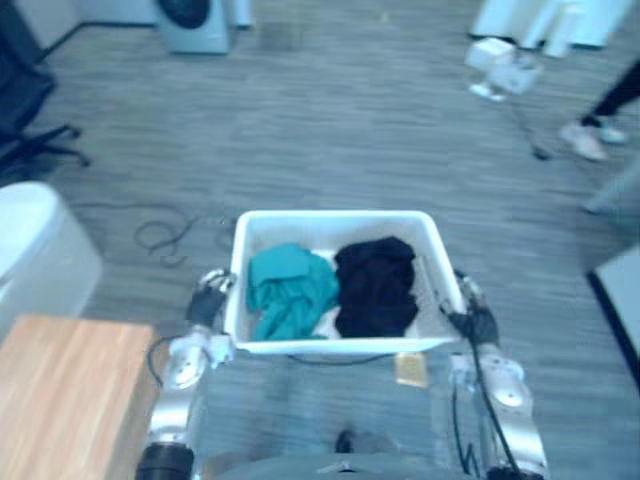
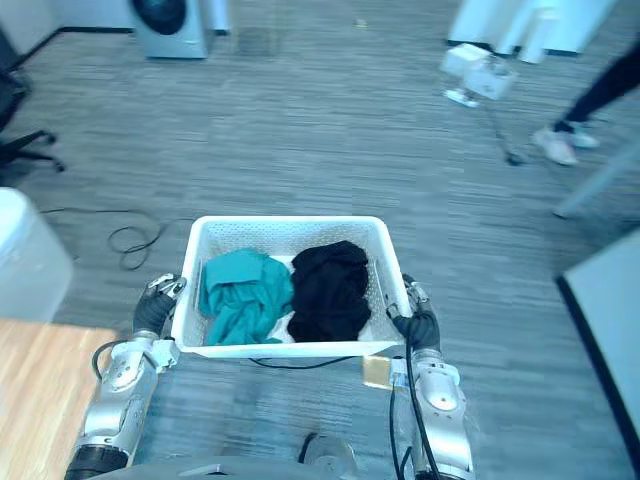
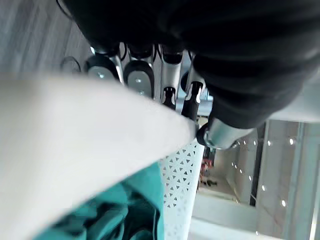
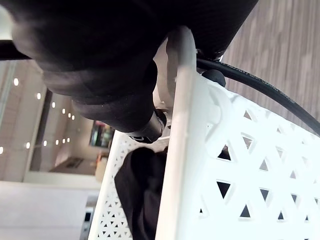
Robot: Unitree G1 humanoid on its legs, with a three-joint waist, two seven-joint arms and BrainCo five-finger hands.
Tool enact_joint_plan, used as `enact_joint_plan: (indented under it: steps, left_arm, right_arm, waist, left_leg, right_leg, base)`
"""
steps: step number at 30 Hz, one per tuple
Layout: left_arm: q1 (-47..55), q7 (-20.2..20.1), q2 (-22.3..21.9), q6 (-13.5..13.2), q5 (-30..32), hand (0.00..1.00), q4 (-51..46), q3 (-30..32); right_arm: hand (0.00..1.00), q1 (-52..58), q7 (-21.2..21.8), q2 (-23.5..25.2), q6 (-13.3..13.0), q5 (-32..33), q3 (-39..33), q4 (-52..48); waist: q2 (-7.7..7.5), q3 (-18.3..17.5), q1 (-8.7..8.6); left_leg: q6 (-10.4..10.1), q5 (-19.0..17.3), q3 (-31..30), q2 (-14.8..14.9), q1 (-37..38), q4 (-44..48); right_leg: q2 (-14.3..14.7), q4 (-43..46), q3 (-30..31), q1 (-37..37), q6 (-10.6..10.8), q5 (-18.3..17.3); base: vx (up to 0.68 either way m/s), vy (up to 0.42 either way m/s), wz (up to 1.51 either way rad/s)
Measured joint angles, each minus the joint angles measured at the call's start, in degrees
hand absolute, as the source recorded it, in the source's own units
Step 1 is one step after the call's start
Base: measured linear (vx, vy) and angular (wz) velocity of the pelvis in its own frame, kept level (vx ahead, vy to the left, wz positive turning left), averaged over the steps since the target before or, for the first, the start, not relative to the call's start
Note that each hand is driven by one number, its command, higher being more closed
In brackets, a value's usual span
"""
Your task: Pick up the laundry basket with both hands and put the clothes into the washing machine.
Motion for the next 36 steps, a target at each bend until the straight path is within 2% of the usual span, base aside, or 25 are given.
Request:
enact_joint_plan:
  steps: [3, 4, 5, 6, 7, 8, 9, 10, 11, 13, 14, 16, 20, 25, 29, 30, 31, 32, 33, 34, 35, 36]
  left_arm:
    - [-0.7, 0.4, 0.0, 0.0, -0.2, 1.00, 0.1, 0.5]
    - [-0.7, 0.5, -0.1, 0.0, -0.8, 1.00, 0.1, 0.8]
    - [-0.7, 0.6, -0.4, -0.1, -1.1, 1.00, 0.2, 0.9]
    - [-0.7, 0.6, -0.8, -0.3, -1.1, 1.00, 0.2, 0.9]
    - [-0.7, 0.6, -1.4, -0.4, -1.2, 1.00, 0.2, 1.0]
    - [-0.6, 0.6, -1.8, -0.4, -1.2, 1.00, 0.3, 1.0]
    - [-0.6, 0.6, -1.9, -0.3, -1.3, 1.00, 0.4, 1.0]
    - [-0.3, 0.8, -1.6, -0.3, -1.6, 1.00, 0.6, 1.2]
    - [-0.3, 1.3, -1.5, -0.4, -1.6, 1.00, 0.6, 1.7]
    - [-0.3, 2.0, -1.5, -0.4, -1.6, 1.00, 0.6, 2.4]
    - [0.0, 2.5, -1.2, -0.4, -1.5, 1.00, 0.7, 2.7]
    - [0.8, 2.9, -1.1, -0.4, -1.5, 1.00, 0.6, 2.7]
    - [2.4, 2.9, -1.1, -0.4, -1.3, 1.00, -0.1, 2.7]
    - [2.7, 2.9, -1.1, -0.3, -1.0, 1.00, -2.0, 2.7]
    - [3.0, 2.9, -1.4, -0.4, -0.9, 1.00, -6.4, 2.7]
    - [3.0, 2.9, -1.6, -0.4, -0.9, 1.00, -6.7, 2.7]
    - [3.0, 2.9, -1.9, -0.4, -0.9, 1.00, -7.1, 2.5]
    - [2.9, 3.0, -2.2, -0.4, -0.9, 1.00, -7.1, 2.4]
    - [2.9, 3.0, -2.2, -0.4, -0.9, 1.00, -7.1, 2.4]
    - [2.9, 3.4, -2.2, -0.4, -0.9, 1.00, -7.1, 2.4]
    - [2.9, 4.1, -2.1, -0.4, -0.9, 1.00, -7.2, 2.3]
    - [2.9, 4.3, -1.7, -0.4, -0.9, 1.00, -7.2, 2.3]
  right_arm:
    - [1.00, 1.9, 0.0, 0.4, 0.0, 0.2, 0.8, -3.3]
    - [1.00, 2.4, 0.0, 0.3, 0.0, 0.2, 1.0, -4.7]
    - [1.00, 2.4, 0.0, 0.1, -0.2, 0.4, 1.1, -5.3]
    - [1.00, 2.3, -0.1, -0.4, -0.3, 0.5, 1.1, -5.5]
    - [1.00, 2.3, -0.1, -1.2, -0.4, 0.7, 1.1, -5.5]
    - [1.00, 2.3, -0.1, -1.6, -0.4, 0.8, 1.1, -5.5]
    - [1.00, 2.3, -0.1, -1.8, -0.4, 0.8, 1.1, -5.6]
    - [1.00, 2.6, -0.1, -1.2, -0.3, 1.0, 1.6, -5.6]
    - [1.00, 2.7, -0.1, -1.2, -0.3, 1.4, 2.2, -6.3]
    - [1.00, 2.7, -0.2, -1.2, -0.4, 2.2, 3.2, -6.4]
    - [1.00, 3.0, -0.1, -0.4, -0.4, 2.4, 3.6, -6.4]
    - [1.00, 3.0, -0.2, 0.4, -0.4, 2.4, 3.7, -6.4]
    - [1.00, 2.9, -0.4, 0.9, -0.4, 2.4, 4.0, -6.4]
    - [1.00, 2.6, -1.9, 1.6, -0.4, 2.3, 4.1, -6.4]
    - [1.00, 1.5, -2.7, 1.4, -0.4, 2.1, 4.0, -6.4]
    - [1.00, 1.5, -2.8, 1.4, -0.4, 1.8, 3.9, -6.4]
    - [1.00, 1.5, -3.4, 1.7, -0.4, 1.0, 3.8, -6.4]
    - [1.00, 1.6, -3.7, 2.1, -0.4, 0.5, 3.5, -6.4]
    - [1.00, 1.6, -3.8, 2.4, -0.4, 0.4, 3.3, -6.4]
    - [1.00, 1.6, -3.9, 3.0, -0.4, 0.3, 3.2, -6.1]
    - [1.00, 1.5, -3.8, 3.8, -0.4, 0.3, 3.3, -5.3]
    - [1.00, 1.6, -3.8, 4.2, -0.4, 0.3, 3.4, -4.5]
  waist:
    - [-0.25, -0.5, -1.16]
    - [-0.33, -0.5, -1.30]
    - [-0.35, -0.5, -0.85]
    - [-0.14, -0.5, -0.44]
    - [0.42, -0.5, 0.11]
    - [1.02, -0.2, 0.63]
    - [1.54, 0.0, 0.77]
    - [1.01, -0.1, 0.95]
    - [0.87, -0.2, 0.94]
    - [0.94, -0.2, 1.12]
    - [0.83, -0.2, 1.59]
    - [0.95, -0.2, 2.29]
    - [0.41, -0.2, 3.20]
    - [-0.61, -0.2, 3.42]
    - [-1.24, -0.3, 3.26]
    - [-1.27, -0.2, 3.28]
    - [-1.30, -0.2, 3.27]
    - [-1.37, -0.1, 2.91]
    - [-1.61, 0.1, 2.66]
    - [-1.86, 0.3, 2.35]
    - [-2.18, 0.9, 1.93]
    - [-2.23, 1.2, 1.62]
  left_leg:
    - [1.3, 1.4, -1.5, 1.1, 2.0, 2.1]
    - [4.2, 3.1, -7.3, 1.7, 0.1, 7.0]
    - [3.4, 0.2, -15.5, 0.6, -3.3, 8.9]
    - [3.1, -0.8, -18.9, -0.4, -4.7, 8.8]
    - [3.3, -1.3, -23.9, -2.2, -7.7, 8.0]
    - [3.4, -0.3, -26.3, -3.9, -9.0, 4.2]
    - [3.2, 1.5, -26.8, -4.8, -9.1, 1.3]
    - [1.2, 2.0, -27.3, -6.7, -7.4, -0.4]
    - [1.1, 2.1, -27.4, -8.6, -6.9, -2.5]
    - [1.5, 2.7, -28.2, -11.0, -6.4, -5.5]
    - [2.3, 4.1, -28.9, -13.1, -6.0, -7.7]
    - [2.6, 4.6, -29.4, -14.4, -5.4, -9.0]
    - [2.6, 5.5, -30.3, -15.6, -5.3, -10.8]
    - [2.6, 5.6, -28.8, -15.8, -7.2, -10.9]
    - [3.2, 4.0, -28.5, -16.1, -10.1, -8.8]
    - [3.3, 3.7, -28.5, -16.4, -10.0, -8.7]
    - [3.7, 2.7, -28.6, -16.9, -9.9, -8.5]
    - [4.0, 2.0, -29.1, -17.7, -9.3, -8.5]
    - [4.3, 1.7, -29.3, -18.0, -8.9, -8.7]
    - [5.2, 1.2, -29.5, -18.8, -7.5, -9.4]
    - [6.0, 0.8, -29.8, -19.4, -5.3, -10.6]
    - [6.2, 0.6, -30.2, -19.5, -4.0, -11.2]
  right_leg:
    - [2.8, -6.4, 4.0, 3.4, 0.2, 3.0]
    - [3.1, -8.9, 5.5, 5.2, -0.2, 4.5]
    - [2.8, -10.1, 6.5, 6.3, -0.3, 5.1]
    - [2.6, -10.2, 6.9, 6.3, -0.2, 5.2]
    - [2.3, -10.1, 7.1, 6.4, 0.1, 5.3]
    - [1.9, -9.8, 6.9, 6.9, 0.2, 5.3]
    - [1.9, -9.5, 6.7, 7.2, 0.7, 5.2]
    - [0.5, -9.6, 6.7, 7.9, 2.2, 4.7]
    - [-1.0, -10.2, 6.3, 8.0, 3.6, 4.9]
    - [-2.6, -12.1, 5.7, 8.6, 4.9, 6.1]
    - [-4.0, -14.3, 4.8, 9.8, 5.2, 7.3]
    - [-4.8, -15.7, 4.0, 10.8, 5.9, 8.0]
    - [-5.3, -17.8, 3.3, 11.3, 5.5, 8.7]
    - [-5.3, -20.2, 4.7, 9.6, 6.0, 11.1]
    - [-5.8, -21.4, 5.1, 8.0, 6.6, 12.4]
    - [-6.1, -21.0, 5.0, 7.9, 6.7, 12.0]
    - [-7.2, -17.2, 4.7, 6.6, 6.6, 9.2]
    - [-8.4, -9.7, 4.8, 4.0, 6.6, 5.8]
    - [-9.3, -5.1, 4.9, 2.4, 6.1, 4.3]
    - [-11.0, 4.3, 5.1, -1.4, 5.0, 3.1]
    - [-12.5, 13.2, 4.9, -5.0, 1.8, 3.2]
    - [-12.7, 15.1, 4.7, -5.3, 1.5, 1.8]
  base:
    - [0.08, -0.060, -0.84]
    - [0.06, 0.008, -0.52]
    - [0.05, 0.046, -0.50]
    - [0.04, 0.118, -0.36]
    - [0.02, 0.162, -0.19]
    - [0.02, 0.178, -0.09]
    - [0.02, 0.226, 0.07]
    - [0.02, 0.177, 0.27]
    - [0.02, 0.178, 0.32]
    - [-0.02, 0.185, 0.42]
    - [-0.03, 0.182, 0.44]
    - [-0.03, 0.073, 0.32]
    - [-0.06, 0.019, 0.10]
    - [-0.01, 0.009, -0.15]
    - [0.02, 0.038, -0.07]
    - [0.04, 0.085, 0.05]
    - [0.05, 0.102, 0.15]
    - [0.06, 0.105, 0.19]
    - [0.08, 0.097, 0.22]
    - [0.10, 0.112, 0.16]
    - [0.15, 0.127, 0.17]
    - [0.18, 0.092, 0.14]
